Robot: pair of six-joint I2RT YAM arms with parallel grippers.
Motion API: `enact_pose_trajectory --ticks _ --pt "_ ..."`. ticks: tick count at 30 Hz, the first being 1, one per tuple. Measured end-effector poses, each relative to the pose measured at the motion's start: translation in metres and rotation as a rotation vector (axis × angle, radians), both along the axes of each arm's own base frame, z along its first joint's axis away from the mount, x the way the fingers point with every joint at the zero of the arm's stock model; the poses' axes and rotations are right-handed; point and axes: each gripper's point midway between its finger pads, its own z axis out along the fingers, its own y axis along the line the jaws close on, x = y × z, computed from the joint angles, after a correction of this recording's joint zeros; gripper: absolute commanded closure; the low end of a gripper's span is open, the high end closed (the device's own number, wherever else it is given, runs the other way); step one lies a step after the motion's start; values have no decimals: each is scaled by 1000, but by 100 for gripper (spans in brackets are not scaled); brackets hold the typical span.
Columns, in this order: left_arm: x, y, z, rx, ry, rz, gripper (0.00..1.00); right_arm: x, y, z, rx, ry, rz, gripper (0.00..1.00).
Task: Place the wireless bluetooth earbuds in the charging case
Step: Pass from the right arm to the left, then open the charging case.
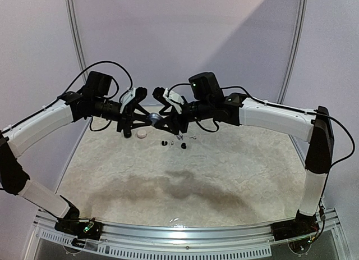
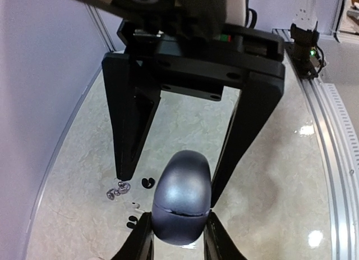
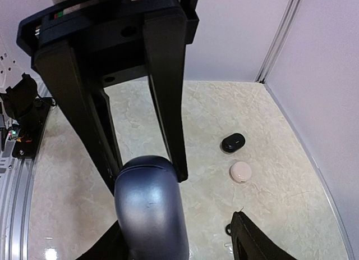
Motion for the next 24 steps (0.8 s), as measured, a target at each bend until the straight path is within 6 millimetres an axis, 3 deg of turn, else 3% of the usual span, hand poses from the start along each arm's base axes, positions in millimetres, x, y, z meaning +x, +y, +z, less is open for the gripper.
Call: enact_pose_trajectory --ticks 12,19,24 --pt "-5 11 -2 99 -243 -90 100 -3 4 -3 -3 25 -38 45" --pt "-6 16 -5 130 -269 -89 100 -5 4 -3 7 55 -34 45" --pt "-12 20 -18 153 -223 -92 100 10 -5 -1 18 65 -75 45"
